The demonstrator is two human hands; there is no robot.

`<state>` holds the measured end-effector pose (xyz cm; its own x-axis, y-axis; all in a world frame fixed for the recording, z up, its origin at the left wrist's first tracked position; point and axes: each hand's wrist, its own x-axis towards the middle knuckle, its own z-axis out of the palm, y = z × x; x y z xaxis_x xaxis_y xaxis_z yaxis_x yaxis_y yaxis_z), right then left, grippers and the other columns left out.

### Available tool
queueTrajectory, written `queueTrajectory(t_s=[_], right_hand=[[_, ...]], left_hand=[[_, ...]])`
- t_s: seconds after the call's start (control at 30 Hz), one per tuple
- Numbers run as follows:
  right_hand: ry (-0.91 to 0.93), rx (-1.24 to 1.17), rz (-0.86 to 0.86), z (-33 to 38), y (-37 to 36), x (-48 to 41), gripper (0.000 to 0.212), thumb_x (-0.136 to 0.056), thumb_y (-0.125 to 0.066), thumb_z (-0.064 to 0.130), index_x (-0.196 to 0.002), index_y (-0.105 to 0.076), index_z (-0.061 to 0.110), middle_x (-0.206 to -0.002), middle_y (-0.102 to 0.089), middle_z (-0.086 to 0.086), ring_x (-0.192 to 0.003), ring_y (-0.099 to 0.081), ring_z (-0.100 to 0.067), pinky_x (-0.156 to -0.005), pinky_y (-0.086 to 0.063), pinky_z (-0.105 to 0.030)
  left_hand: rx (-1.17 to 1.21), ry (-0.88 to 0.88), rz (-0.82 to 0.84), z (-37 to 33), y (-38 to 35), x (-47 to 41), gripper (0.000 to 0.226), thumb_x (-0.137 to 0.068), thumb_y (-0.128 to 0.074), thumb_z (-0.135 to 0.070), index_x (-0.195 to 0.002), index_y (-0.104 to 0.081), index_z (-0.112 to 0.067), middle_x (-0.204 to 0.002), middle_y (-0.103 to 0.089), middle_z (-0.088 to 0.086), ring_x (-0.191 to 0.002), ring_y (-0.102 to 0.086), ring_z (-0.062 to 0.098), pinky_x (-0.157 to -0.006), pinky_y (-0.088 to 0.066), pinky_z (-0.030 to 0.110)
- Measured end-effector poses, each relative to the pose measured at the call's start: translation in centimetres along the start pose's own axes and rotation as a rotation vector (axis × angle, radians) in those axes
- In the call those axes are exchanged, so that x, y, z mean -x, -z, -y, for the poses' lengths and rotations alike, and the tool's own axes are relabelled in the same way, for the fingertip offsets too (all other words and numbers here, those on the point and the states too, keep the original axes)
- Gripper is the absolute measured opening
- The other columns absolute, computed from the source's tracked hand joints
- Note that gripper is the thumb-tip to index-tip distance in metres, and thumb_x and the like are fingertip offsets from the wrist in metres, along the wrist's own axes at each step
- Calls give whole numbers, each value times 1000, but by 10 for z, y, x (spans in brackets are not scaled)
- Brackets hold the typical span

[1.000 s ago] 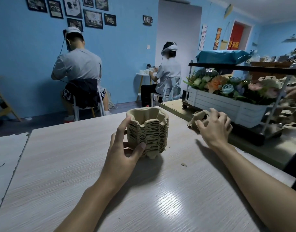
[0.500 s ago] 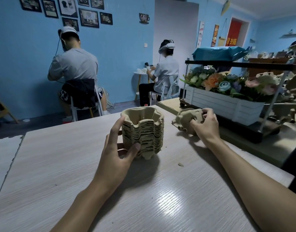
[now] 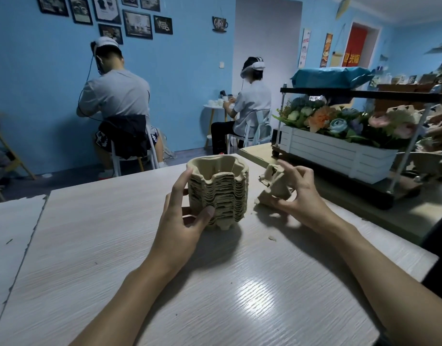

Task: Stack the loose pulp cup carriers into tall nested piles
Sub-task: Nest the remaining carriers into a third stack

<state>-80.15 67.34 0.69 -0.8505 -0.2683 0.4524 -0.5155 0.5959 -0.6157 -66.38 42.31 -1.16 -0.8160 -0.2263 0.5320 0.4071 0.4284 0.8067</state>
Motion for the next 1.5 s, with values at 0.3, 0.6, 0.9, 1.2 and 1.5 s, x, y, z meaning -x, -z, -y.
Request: queueTrajectory(t_s=[0.3, 0.6, 0.9, 1.2, 1.5], right_hand=[[-5, -170, -311, 31, -5, 2, 47, -75, -82, 36, -107, -53, 18, -116, -47, -13, -92, -55, -15, -87, -54, -37], [196, -763, -225, 124, -9, -9, 48, -70, -74, 51, -103, -47, 28, -103, -60, -9, -90, -64, -26, -66, -55, -27], [130, -641, -13, 110, -30, -8, 59, -74, -64, 64, -125, -50, 40, -132, -56, 3, -127, -52, -11, -106, -44, -38], [-35, -262, -204, 44, -29, -45, 46, -94, -53, 51, -127, -55, 17, -127, -59, -5, -115, -55, -17, -100, -45, -45], [-315, 216, -199, -22, -38, -69, 53, -92, -61, 47, -137, -47, 23, -141, -46, -12, -133, -33, -31, -107, -28, -46]], left_hand=[[1, -14, 5, -1, 1, 1, 76, -92, -70, -27, -138, -24, -68, -134, -46, -7, -93, -65, -2, -85, -57, 26], [27, -9, 16, -1, 1, -1, 77, -94, -68, -27, -128, -22, -79, -137, -44, -9, -99, -65, 9, -78, -56, 21], [49, -15, -20, 0, 0, 0, 87, -90, -72, -27, -134, -12, -70, -125, -49, -19, -90, -68, 4, -72, -55, 18], [-9, -9, 11, -1, 2, 1, 78, -91, -69, -34, -130, -17, -78, -141, -44, -9, -104, -64, 10, -81, -55, 22], [-6, 5, 16, 2, 1, 0, 77, -89, -68, -36, -135, -18, -73, -142, -42, -13, -107, -62, 8, -80, -53, 18]])
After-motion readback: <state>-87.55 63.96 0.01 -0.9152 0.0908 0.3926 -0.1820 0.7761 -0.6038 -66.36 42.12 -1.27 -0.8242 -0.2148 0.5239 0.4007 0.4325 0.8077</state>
